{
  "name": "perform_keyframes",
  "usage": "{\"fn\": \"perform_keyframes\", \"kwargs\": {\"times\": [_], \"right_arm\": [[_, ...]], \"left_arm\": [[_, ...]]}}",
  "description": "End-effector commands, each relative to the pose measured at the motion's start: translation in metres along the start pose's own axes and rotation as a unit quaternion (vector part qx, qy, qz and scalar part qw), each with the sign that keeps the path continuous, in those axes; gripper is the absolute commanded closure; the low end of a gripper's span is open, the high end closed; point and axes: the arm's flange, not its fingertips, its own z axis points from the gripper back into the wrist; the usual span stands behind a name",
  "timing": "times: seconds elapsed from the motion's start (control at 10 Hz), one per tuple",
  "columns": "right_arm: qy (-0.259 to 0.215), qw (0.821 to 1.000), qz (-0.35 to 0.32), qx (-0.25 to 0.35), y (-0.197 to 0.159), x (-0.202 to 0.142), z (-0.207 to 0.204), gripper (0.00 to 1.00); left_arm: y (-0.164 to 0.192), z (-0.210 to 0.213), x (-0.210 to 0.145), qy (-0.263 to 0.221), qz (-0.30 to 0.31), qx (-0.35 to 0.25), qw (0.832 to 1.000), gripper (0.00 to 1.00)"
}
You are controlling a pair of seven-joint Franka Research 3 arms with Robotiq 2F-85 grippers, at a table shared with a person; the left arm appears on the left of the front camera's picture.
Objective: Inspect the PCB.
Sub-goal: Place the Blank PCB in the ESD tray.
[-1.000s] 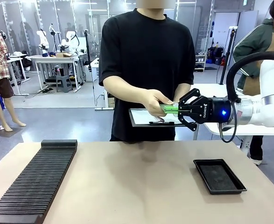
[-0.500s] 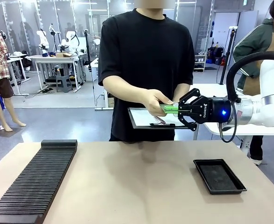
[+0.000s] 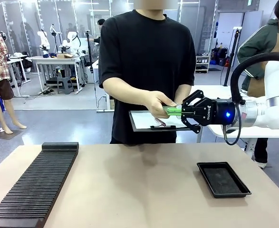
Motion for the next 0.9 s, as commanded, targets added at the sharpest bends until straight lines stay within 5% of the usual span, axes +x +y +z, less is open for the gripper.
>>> {"fn": "perform_keyframes", "kwargs": {"times": [0.0,0.8], "right_arm": [[0.001,1.0,0.002,0.0,0.0034,0.0002,-0.0019,1.0],[0.001,1.0,0.002,0.0,0.0034,0.0002,-0.0019,1.0]], "left_arm": [[-0.0013,0.0044,0.0029,0.012,0.007,0.005,1.0,0.0],[-0.0013,0.0044,0.0029,0.012,0.007,0.005,1.0,0.0]]}}
